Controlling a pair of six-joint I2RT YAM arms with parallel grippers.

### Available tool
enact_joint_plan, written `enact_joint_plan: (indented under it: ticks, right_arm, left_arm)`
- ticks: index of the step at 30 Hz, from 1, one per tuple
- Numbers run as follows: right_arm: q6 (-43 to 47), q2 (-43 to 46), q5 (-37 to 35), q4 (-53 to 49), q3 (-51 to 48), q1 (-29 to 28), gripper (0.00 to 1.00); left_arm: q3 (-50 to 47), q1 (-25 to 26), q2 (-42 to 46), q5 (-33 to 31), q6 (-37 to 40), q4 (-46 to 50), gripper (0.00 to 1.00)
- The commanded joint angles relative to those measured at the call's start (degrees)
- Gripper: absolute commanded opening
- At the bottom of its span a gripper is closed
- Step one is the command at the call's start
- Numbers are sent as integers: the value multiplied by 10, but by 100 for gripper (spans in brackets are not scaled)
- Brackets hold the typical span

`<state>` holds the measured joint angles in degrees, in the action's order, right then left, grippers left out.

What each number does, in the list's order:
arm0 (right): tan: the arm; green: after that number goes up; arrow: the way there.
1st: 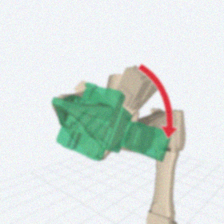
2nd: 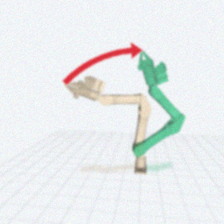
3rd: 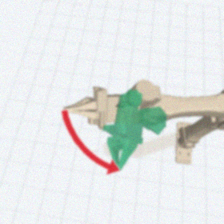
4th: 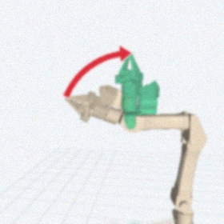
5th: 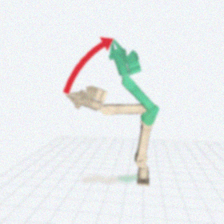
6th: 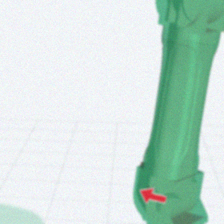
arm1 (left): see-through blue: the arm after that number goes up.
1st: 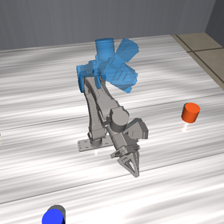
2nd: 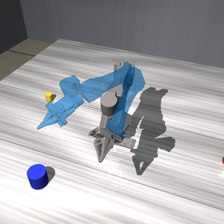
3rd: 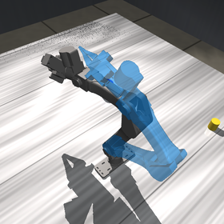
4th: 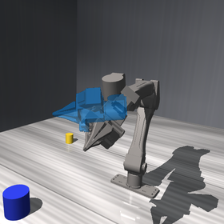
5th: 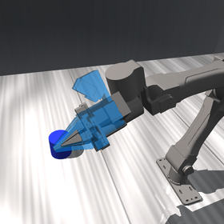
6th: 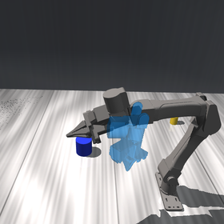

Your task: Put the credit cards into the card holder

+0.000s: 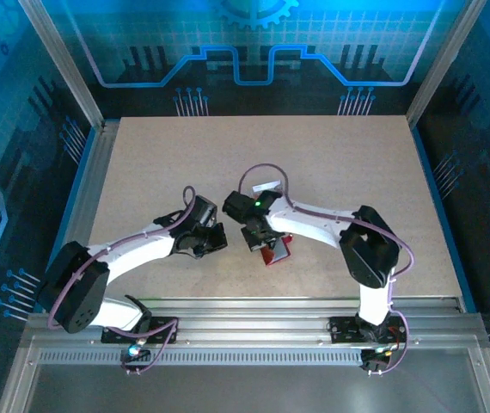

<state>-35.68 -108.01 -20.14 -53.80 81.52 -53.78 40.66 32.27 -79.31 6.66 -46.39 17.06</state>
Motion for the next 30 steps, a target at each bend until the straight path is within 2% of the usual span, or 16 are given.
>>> enact_joint_plan:
  ticks: [1,7,15,24,30]
  right_arm:
    - [-10,-32,-15,-39,34,-18,9]
    - [5,-29,89,26,24,-17,23]
    - [23,2,252,136,-47,25,40]
    - [27,20,369,231,-132,93,51]
    - [-1,26,437,299,-184,133,47]
  left_arm:
    - [-10,-12,25,-25,5,45,2]
    - [-35,-26,56,-24,-1,46,5]
    - [-40,-34,71,-15,6,52,7]
    - [-13,-32,67,30,16,37,8]
    - [25,-7,31,57,17,16,0]
